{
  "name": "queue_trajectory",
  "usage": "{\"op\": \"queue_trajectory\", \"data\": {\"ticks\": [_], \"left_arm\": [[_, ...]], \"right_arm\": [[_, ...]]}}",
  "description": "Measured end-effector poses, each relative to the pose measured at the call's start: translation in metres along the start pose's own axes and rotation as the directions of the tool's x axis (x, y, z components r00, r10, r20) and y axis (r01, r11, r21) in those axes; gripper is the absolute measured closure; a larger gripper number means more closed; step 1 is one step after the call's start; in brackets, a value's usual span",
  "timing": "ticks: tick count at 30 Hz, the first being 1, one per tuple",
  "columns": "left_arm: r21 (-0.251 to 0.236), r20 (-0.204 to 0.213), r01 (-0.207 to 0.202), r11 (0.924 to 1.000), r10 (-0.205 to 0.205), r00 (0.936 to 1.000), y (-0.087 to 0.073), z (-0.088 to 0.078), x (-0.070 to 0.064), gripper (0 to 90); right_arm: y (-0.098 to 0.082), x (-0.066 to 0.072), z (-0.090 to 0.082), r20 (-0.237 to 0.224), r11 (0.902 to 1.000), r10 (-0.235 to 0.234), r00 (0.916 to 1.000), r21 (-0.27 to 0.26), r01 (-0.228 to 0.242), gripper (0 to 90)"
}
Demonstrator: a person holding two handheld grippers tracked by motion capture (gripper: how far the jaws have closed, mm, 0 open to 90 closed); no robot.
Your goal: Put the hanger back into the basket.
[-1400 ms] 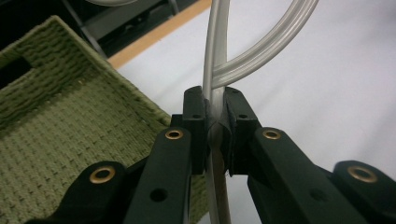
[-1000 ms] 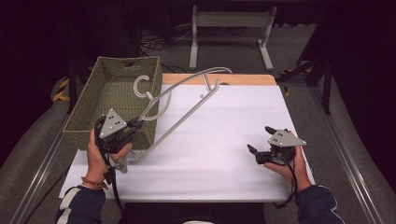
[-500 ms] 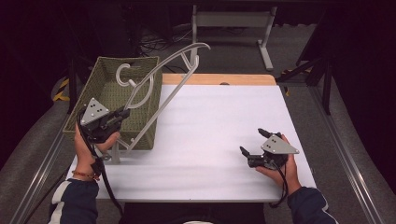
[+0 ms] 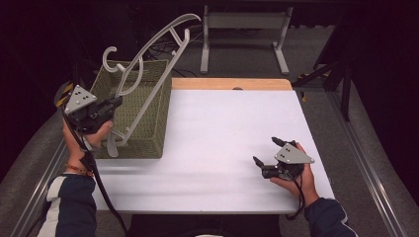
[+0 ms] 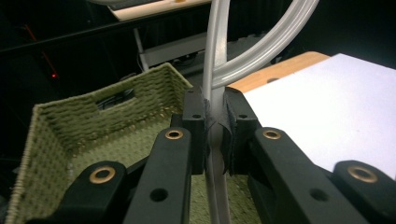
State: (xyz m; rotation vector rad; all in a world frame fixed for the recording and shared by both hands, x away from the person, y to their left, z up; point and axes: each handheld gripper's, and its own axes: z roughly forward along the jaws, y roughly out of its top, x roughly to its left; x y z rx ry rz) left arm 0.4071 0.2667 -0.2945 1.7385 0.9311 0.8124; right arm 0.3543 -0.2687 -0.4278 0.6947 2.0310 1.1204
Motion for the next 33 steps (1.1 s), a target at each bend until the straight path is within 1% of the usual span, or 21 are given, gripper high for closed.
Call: {"op": "queue_trajectory", "data": {"ticks": [1, 2, 3, 5, 7, 9, 11, 13, 17, 20, 24, 26, 28, 29, 30, 32, 33], "left_arm": [[0.0, 0.0, 0.0, 1.0, 0.0, 1.0, 0.0, 0.0, 0.0, 81.9], [0.002, -0.008, -0.006, 1.0, 0.006, 0.9999, 0.001, 0.001, 0.002, 81.9], [0.007, -0.009, -0.004, 1.0, 0.004, 1.0, 0.001, 0.003, 0.005, 81.9], [0.025, -0.031, -0.017, 0.9995, 0.018, 0.9994, 0.004, 0.008, 0.008, 81.9], [0.037, -0.031, -0.029, 0.9989, 0.03, 0.9991, 0.006, 0.013, 0.011, 81.9], [0.053, -0.032, -0.038, 0.9979, 0.039, 0.9987, 0.007, 0.019, 0.014, 81.9], [0.066, -0.041, -0.043, 0.9969, 0.046, 0.9981, 0.008, 0.025, 0.018, 81.9], [0.08, -0.042, -0.042, 0.9959, 0.045, 0.9981, 0.008, 0.03, 0.022, 81.8], [0.102, -0.049, -0.054, 0.9934, 0.059, 0.9971, 0.01, 0.041, 0.029, 81.8], [0.117, -0.048, -0.07, 0.9907, 0.076, 0.9959, 0.012, 0.048, 0.033, 81.8], [0.146, -0.058, -0.071, 0.9867, 0.08, 0.9951, 0.012, 0.055, 0.039, 81.7], [0.162, -0.063, -0.064, 0.9847, 0.075, 0.9952, 0.01, 0.057, 0.044, 81.7], [0.174, -0.078, -0.058, 0.9831, 0.072, 0.9943, 0.008, 0.058, 0.048, 81.7], [0.18, -0.078, -0.055, 0.9821, 0.07, 0.9945, 0.007, 0.058, 0.049, 81.7], [0.181, -0.089, -0.054, 0.982, 0.071, 0.9935, 0.006, 0.059, 0.051, 81.7], [0.197, -0.09, -0.059, 0.9786, 0.078, 0.9929, 0.005, 0.061, 0.053, 81.7], [0.199, -0.092, -0.06, 0.9781, 0.08, 0.9925, 0.004, 0.063, 0.054, 81.6]], "right_arm": [[0.0, 0.0, 0.0, 0.0, 1.0, 0.0, 1.0, 0.0, 0.0, 11.3], [0.0, 0.0, 0.001, -0.001, 1.0, 0.0, 1.0, 0.002, 0.0, 11.3], [-0.001, 0.0, 0.001, -0.003, 1.0, -0.002, 1.0, 0.006, 0.002, 11.3], [-0.001, 0.001, 0.002, -0.004, 0.9999, -0.004, 1.0, 0.015, 0.004, 11.3], [-0.002, 0.001, 0.004, -0.016, 0.9995, -0.011, 0.9998, 0.03, 0.011, 11.3], [-0.002, 0.003, 0.005, -0.018, 0.9991, -0.022, 0.9996, 0.036, 0.023, 11.3], [-0.002, 0.004, 0.005, -0.021, 0.9987, -0.026, 0.9994, 0.042, 0.027, 11.3], [-0.002, 0.004, 0.006, -0.023, 0.9985, -0.025, 0.9994, 0.048, 0.027, 11.6], [-0.004, 0.003, 0.008, -0.026, 0.9977, -0.023, 0.9994, 0.063, 0.025, 11.6], [-0.005, 0.003, 0.008, -0.027, 0.9974, -0.022, 0.9994, 0.068, 0.024, 11.6], [-0.005, 0.004, 0.009, -0.031, 0.9969, -0.025, 0.9992, 0.073, 0.027, 11.6], [-0.005, 0.004, 0.01, -0.033, 0.9968, -0.023, 0.9992, 0.076, 0.025, 11.7], [-0.006, 0.005, 0.01, -0.035, 0.9966, -0.026, 0.9991, 0.078, 0.029, 11.7], [-0.006, 0.005, 0.011, -0.037, 0.9964, -0.026, 0.999, 0.079, 0.029, 11.7], [-0.006, 0.005, 0.011, -0.037, 0.9962, -0.026, 0.9989, 0.082, 0.029, 11.7], [-0.006, 0.005, 0.012, -0.038, 0.9959, -0.026, 0.9989, 0.085, 0.029, 11.8], [-0.007, 0.005, 0.012, -0.039, 0.9956, -0.026, 0.9989, 0.089, 0.03, 11.8]]}}
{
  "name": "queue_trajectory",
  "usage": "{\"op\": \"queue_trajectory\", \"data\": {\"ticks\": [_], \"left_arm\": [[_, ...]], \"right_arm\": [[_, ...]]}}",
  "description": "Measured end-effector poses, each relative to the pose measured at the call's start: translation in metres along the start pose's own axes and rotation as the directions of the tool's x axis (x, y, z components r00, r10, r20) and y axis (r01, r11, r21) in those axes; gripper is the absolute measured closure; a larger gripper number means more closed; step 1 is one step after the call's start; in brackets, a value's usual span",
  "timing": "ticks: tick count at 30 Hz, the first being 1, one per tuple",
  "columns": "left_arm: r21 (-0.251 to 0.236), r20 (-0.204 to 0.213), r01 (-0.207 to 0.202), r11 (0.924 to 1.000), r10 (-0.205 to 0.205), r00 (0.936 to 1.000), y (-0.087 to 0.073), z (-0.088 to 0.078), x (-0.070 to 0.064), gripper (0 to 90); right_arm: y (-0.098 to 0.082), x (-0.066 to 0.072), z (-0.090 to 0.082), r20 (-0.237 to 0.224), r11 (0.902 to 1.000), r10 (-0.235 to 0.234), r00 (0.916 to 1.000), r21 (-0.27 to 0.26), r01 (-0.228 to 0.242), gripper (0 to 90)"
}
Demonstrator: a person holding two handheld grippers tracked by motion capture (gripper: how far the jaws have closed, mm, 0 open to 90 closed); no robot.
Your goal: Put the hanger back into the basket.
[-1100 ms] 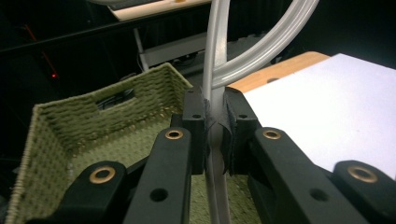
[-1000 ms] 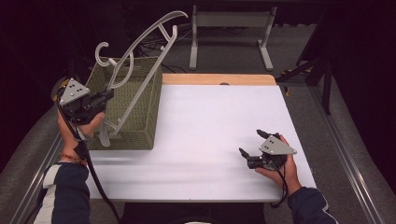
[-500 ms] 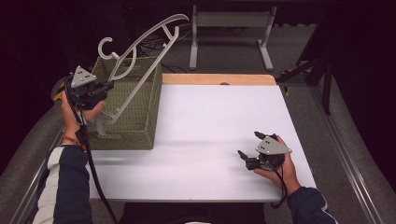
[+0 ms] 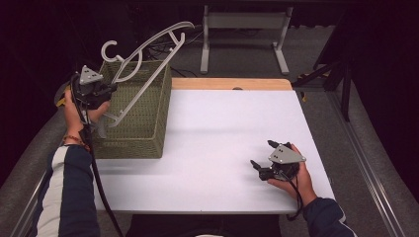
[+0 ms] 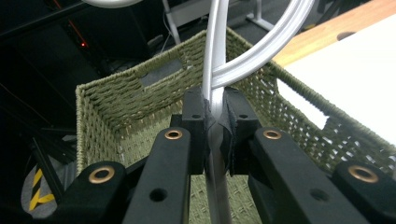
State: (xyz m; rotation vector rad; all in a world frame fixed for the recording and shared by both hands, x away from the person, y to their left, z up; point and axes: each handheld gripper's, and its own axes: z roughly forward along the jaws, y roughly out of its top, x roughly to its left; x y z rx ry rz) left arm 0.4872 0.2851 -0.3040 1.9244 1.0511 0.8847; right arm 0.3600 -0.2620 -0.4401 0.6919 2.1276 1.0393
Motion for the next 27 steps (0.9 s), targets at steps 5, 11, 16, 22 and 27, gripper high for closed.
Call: {"op": "queue_trajectory", "data": {"ticks": [5, 11, 16, 22, 27], "left_arm": [[0.037, -0.004, -0.002, 0.9993, 0.002, 1.0, -0.003, 0.009, 0.004, 81.5], [0.082, -0.038, 0.011, 0.9966, -0.008, 0.9992, -0.014, 0.019, 0.011, 81.2], [0.114, -0.061, 0.018, 0.9934, -0.011, 0.9981, -0.02, 0.025, 0.015, 80.8], [0.18, -0.103, 0.048, 0.9826, -0.029, 0.9942, -0.03, 0.035, 0.022, 77.2], [0.195, -0.139, 0.067, 0.9784, -0.04, 0.9895, -0.035, 0.038, 0.022, 63.8]], "right_arm": [[0.0, 0.001, 0.001, -0.005, 1.0, -0.004, 1.0, 0.007, 0.004, 11.9], [0.002, 0.008, 0.005, -0.023, 0.9991, -0.032, 0.9992, 0.028, 0.032, 11.9], [0.0, 0.007, 0.006, -0.025, 0.999, -0.027, 0.9993, 0.035, 0.028, 12.0], [0.0, 0.008, 0.006, -0.03, 0.9985, -0.036, 0.9989, 0.041, 0.038, 12.1], [0.0, 0.007, 0.006, -0.028, 0.9985, -0.034, 0.999, 0.042, 0.035, 12.1]]}}
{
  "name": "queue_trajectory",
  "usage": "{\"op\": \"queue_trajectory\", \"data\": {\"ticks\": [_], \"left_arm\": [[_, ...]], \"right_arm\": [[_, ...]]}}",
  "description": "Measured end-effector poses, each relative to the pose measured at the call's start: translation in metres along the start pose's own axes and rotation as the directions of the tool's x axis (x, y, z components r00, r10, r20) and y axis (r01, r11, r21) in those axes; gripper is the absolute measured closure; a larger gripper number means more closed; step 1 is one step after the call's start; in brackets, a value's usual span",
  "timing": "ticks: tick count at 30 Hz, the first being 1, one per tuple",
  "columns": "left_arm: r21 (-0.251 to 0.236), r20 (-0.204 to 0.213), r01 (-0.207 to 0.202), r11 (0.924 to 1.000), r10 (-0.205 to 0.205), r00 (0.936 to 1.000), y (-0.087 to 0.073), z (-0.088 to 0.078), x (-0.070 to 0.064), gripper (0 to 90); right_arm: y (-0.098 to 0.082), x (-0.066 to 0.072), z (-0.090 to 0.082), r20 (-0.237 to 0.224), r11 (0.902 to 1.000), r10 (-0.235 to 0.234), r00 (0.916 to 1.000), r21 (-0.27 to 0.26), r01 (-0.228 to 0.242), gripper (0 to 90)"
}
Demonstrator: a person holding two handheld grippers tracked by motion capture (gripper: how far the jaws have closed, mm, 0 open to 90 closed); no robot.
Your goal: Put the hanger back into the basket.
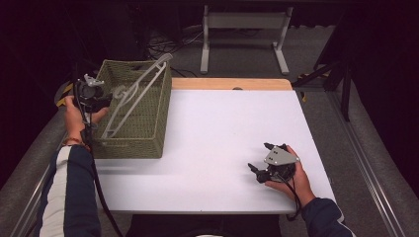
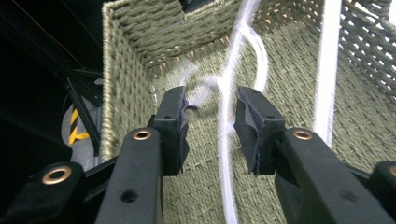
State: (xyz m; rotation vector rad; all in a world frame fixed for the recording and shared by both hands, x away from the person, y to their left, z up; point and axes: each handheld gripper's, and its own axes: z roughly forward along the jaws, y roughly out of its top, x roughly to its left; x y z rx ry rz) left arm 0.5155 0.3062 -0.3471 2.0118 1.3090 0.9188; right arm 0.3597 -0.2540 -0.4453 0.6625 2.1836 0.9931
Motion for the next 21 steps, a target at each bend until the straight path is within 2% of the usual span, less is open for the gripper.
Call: {"op": "queue_trajectory", "data": {"ticks": [3, 8, 12, 13, 15, 16, 19, 21], "left_arm": [[-0.037, 0.018, 0.001, 0.9993, 0.0, 0.9998, 0.0, -0.004, -0.003, 61.7], [-0.074, 0.038, -0.021, 0.997, 0.024, 0.999, 0.004, -0.009, -0.009, 56.3], [-0.099, 0.053, -0.027, 0.9947, 0.032, 0.9981, 0.006, -0.013, -0.016, 49.0], [-0.116, 0.071, -0.032, 0.9927, 0.04, 0.9966, 0.006, -0.015, -0.02, 47.9], [-0.126, 0.07, -0.036, 0.9913, 0.046, 0.9965, 0.007, -0.017, -0.022, 43.7], [-0.135, 0.076, -0.04, 0.99, 0.051, 0.9958, 0.008, -0.019, -0.025, 42.2], [-0.205, 0.123, -0.037, 0.978, 0.063, 0.9904, 0.009, -0.028, -0.035, 38.6], [-0.216, 0.133, -0.036, 0.9756, 0.066, 0.9889, 0.009, -0.03, -0.038, 35.8]], "right_arm": [[0.001, 0.001, -0.001, 0.005, 0.9999, -0.014, 0.9999, -0.002, 0.014, 12.2], [0.001, 0.001, -0.002, 0.003, 0.9999, -0.011, 0.9999, -0.005, 0.011, 12.4], [0.002, 0.001, -0.002, 0.004, 0.9999, -0.011, 0.9999, -0.006, 0.011, 12.4], [0.002, 0.001, -0.003, 0.005, 0.9999, -0.01, 0.9999, -0.008, 0.01, 12.4], [0.002, 0.0, -0.004, 0.01, 0.9999, -0.004, 0.9999, -0.014, 0.004, 12.4], [0.002, -0.001, -0.005, 0.01, 0.9999, -0.004, 0.9999, -0.016, 0.004, 12.4], [0.002, -0.002, -0.007, 0.013, 0.9996, 0.011, 0.9999, -0.025, -0.01, 12.5], [0.002, -0.003, -0.007, 0.014, 0.9995, 0.015, 0.9998, -0.028, -0.015, 12.5]]}}
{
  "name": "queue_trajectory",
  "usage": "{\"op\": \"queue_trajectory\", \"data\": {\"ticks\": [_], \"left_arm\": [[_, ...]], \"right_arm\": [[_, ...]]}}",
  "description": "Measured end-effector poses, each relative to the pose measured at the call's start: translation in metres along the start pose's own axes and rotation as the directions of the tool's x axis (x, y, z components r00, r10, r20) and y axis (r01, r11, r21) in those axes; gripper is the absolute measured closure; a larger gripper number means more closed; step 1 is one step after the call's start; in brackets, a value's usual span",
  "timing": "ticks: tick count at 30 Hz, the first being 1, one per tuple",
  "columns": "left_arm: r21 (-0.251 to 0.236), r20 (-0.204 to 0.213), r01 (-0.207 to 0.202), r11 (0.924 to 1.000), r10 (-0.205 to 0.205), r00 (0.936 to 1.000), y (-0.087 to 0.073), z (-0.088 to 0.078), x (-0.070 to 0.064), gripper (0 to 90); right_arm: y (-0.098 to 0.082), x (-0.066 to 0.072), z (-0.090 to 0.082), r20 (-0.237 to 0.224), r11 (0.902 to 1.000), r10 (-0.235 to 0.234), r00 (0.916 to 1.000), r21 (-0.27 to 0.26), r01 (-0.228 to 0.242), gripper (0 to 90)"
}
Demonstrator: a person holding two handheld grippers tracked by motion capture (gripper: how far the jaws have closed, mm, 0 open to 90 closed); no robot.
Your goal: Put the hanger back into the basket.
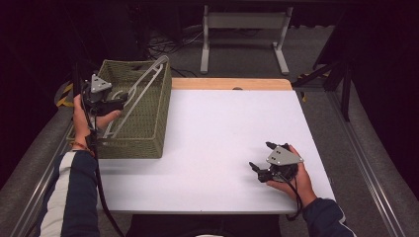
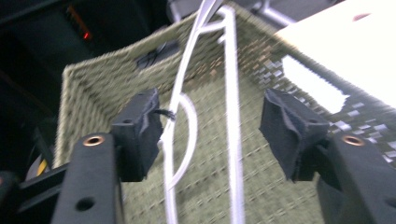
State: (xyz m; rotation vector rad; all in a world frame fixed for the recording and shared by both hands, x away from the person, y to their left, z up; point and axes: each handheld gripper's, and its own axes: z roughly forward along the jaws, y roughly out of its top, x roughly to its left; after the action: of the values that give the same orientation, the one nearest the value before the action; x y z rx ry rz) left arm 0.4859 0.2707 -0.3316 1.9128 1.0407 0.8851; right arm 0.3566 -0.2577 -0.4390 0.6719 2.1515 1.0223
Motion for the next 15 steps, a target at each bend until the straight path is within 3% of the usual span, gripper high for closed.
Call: {"op": "queue_trajectory", "data": {"ticks": [1, 5, 15], "left_arm": [[-0.014, 0.005, -0.022, 0.9997, 0.022, 0.9997, 0.002, -0.002, -0.006, 33.6], [-0.052, 0.038, -0.044, 0.9977, 0.046, 0.9982, 0.006, -0.007, -0.016, 28.2], [-0.116, 0.062, -0.064, 0.9912, 0.071, 0.9956, 0.006, -0.012, -0.04, 17.2]], "right_arm": [[0.0, 0.0, -0.001, 0.001, 1.0, 0.006, 1.0, -0.007, -0.006, 12.9], [0.002, 0.0, -0.002, 0.004, 0.9995, 0.016, 0.9999, -0.027, -0.016, 13.2], [0.005, 0.001, -0.004, -0.007, 0.9984, 0.035, 0.9994, -0.044, -0.035, 13.3]]}}
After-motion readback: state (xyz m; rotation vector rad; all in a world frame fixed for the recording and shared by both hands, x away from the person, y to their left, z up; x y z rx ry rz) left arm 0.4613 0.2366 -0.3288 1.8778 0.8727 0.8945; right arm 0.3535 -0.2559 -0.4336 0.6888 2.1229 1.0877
